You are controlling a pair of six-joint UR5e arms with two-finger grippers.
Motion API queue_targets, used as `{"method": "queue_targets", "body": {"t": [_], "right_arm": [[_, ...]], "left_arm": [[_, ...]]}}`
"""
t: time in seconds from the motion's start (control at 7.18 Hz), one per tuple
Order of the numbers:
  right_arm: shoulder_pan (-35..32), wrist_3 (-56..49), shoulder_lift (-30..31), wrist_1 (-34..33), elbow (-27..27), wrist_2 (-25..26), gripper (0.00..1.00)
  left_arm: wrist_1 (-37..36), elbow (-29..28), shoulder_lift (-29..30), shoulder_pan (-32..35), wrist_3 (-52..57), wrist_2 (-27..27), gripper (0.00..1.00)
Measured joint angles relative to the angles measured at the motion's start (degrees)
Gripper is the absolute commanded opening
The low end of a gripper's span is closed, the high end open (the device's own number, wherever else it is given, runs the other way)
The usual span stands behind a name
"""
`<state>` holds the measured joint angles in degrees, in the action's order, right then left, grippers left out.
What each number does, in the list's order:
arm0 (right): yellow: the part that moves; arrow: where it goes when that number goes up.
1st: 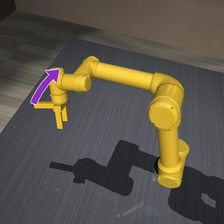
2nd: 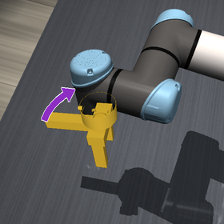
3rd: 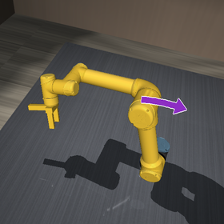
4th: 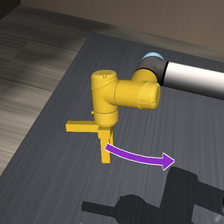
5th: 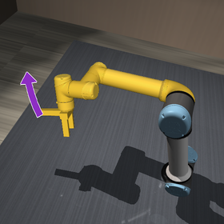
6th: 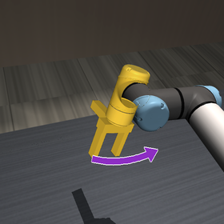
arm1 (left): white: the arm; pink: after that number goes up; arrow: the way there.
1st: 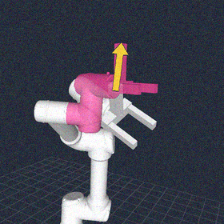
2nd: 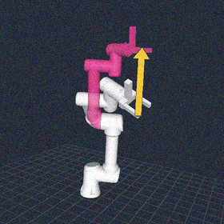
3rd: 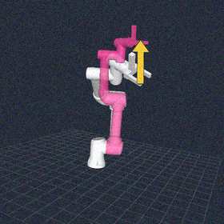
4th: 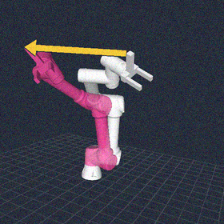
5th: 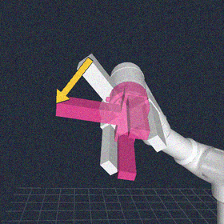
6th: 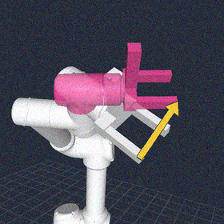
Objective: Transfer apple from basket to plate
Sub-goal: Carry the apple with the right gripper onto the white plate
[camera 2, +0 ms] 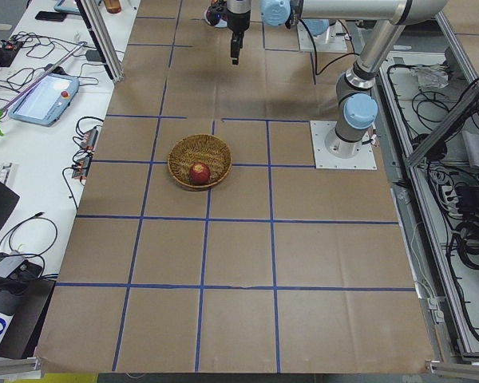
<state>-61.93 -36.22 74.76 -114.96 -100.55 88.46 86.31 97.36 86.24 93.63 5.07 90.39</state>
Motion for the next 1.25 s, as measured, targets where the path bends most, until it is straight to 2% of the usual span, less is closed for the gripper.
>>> {"method": "queue_targets", "body": {"t": [0.56, 0.98, 1.11, 1.25], "right_arm": [[-1.9, 1.2, -2.9, -4.3, -1.2, 0.0, 0.45], [-2.0, 1.1, -3.8, -4.9, -1.0, 0.9, 0.46], [-2.0, 1.2, -3.9, -4.8, -1.0, 1.1, 0.52], [-2.0, 1.2, -3.9, -4.4, -1.1, 1.2, 1.00]], "left_arm": [[-0.5, 0.0, 1.0, 0.2, 0.4, -0.6, 0.99], [-0.6, 0.1, 0.6, 0.1, 0.8, -0.5, 0.99], [-0.6, 0.1, 0.5, 0.1, 0.8, -0.6, 0.99], [-0.6, 0.1, 0.5, 0.1, 0.9, -0.6, 0.99]]}}
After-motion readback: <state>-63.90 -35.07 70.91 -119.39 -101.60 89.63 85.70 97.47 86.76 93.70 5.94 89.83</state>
